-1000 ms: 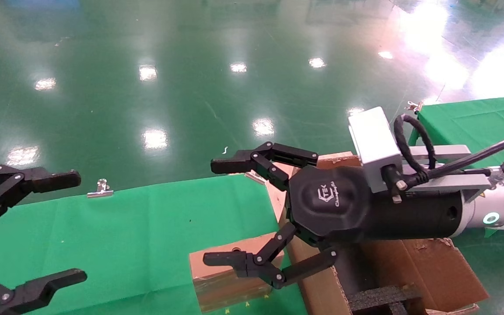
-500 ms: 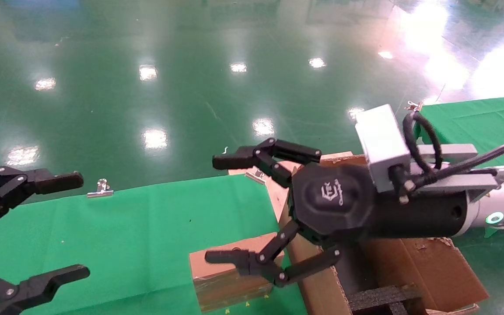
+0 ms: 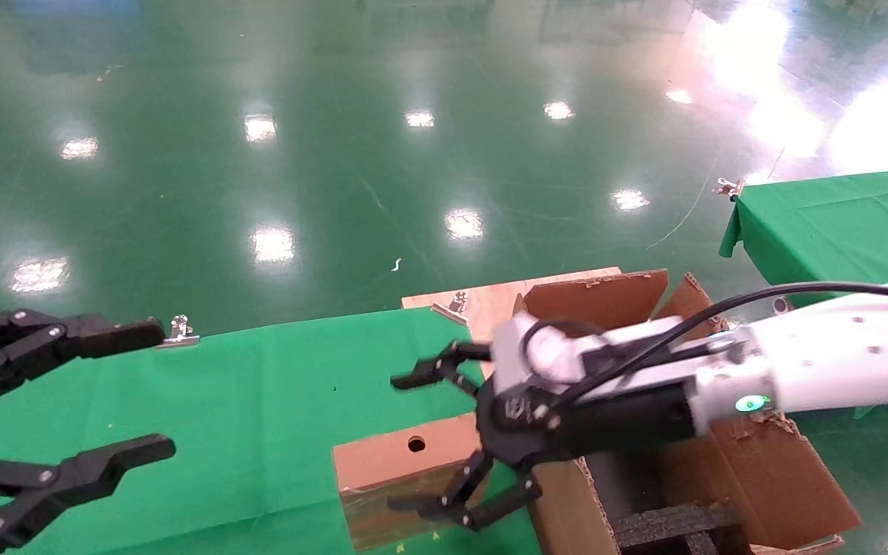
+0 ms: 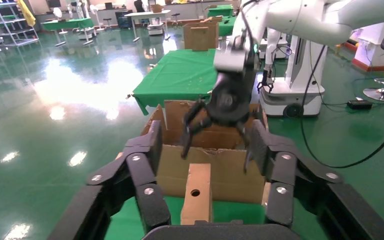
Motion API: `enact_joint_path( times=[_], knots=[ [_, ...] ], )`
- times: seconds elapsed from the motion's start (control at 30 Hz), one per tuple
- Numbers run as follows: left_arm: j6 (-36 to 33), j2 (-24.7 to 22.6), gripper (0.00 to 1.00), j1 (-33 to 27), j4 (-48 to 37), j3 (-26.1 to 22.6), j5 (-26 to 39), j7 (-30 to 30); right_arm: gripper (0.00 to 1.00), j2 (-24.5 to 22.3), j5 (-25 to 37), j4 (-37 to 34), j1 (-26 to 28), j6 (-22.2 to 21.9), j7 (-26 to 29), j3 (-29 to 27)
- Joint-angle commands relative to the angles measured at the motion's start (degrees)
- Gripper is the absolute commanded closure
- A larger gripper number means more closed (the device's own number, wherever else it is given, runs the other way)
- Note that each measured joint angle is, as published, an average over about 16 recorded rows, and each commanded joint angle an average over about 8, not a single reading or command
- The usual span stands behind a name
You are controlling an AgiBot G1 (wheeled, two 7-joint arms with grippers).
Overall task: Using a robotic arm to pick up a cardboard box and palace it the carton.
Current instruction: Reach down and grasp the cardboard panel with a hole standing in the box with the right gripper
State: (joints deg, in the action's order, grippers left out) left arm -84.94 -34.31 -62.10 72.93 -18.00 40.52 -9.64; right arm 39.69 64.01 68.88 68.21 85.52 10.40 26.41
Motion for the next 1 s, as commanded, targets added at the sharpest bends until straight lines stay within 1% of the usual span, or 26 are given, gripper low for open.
enact_joint_path(
  times=[0.03, 0.23, 0.57, 0.77, 0.8, 0.87, 0.9, 1.0],
  knots=[
    [0.0, 0.0, 1.00, 0.0, 0.0, 0.0, 0.0, 0.0, 0.00, 1.1, 3.1, -1.2, 0.9, -0.1, -0.6, 1.4],
    [0.0, 0.0, 1.00, 0.0, 0.0, 0.0, 0.0, 0.0, 0.00, 5.3, 10.1, -6.1, 5.2, 0.2, -2.6, 4.8],
    [0.0, 0.0, 1.00, 0.0, 0.0, 0.0, 0.0, 0.0, 0.00, 13.1, 22.7, -13.2, 14.5, 3.3, -4.1, 12.4],
    [0.0, 0.0, 1.00, 0.0, 0.0, 0.0, 0.0, 0.0, 0.00, 16.4, 27.7, -16.3, 18.4, 4.2, -6.5, 16.5],
    [0.0, 0.0, 0.93, 0.0, 0.0, 0.0, 0.0, 0.0, 0.00, 16.9, 28.2, -16.8, 18.8, 4.3, -6.9, 17.0],
    [0.0, 0.0, 0.68, 0.0, 0.0, 0.0, 0.0, 0.0, 0.00, 17.6, 28.8, -17.6, 19.5, 4.4, -7.8, 18.0],
    [0.0, 0.0, 0.55, 0.0, 0.0, -0.1, 0.0, 0.0, 0.08, 17.9, 29.0, -17.9, 19.8, 4.4, -8.1, 18.4],
    [0.0, 0.0, 0.18, 0.0, 0.0, -0.1, 0.0, 0.0, 0.45, 18.7, 29.4, -19.0, 20.5, 4.5, -8.9, 19.4]
  ],
)
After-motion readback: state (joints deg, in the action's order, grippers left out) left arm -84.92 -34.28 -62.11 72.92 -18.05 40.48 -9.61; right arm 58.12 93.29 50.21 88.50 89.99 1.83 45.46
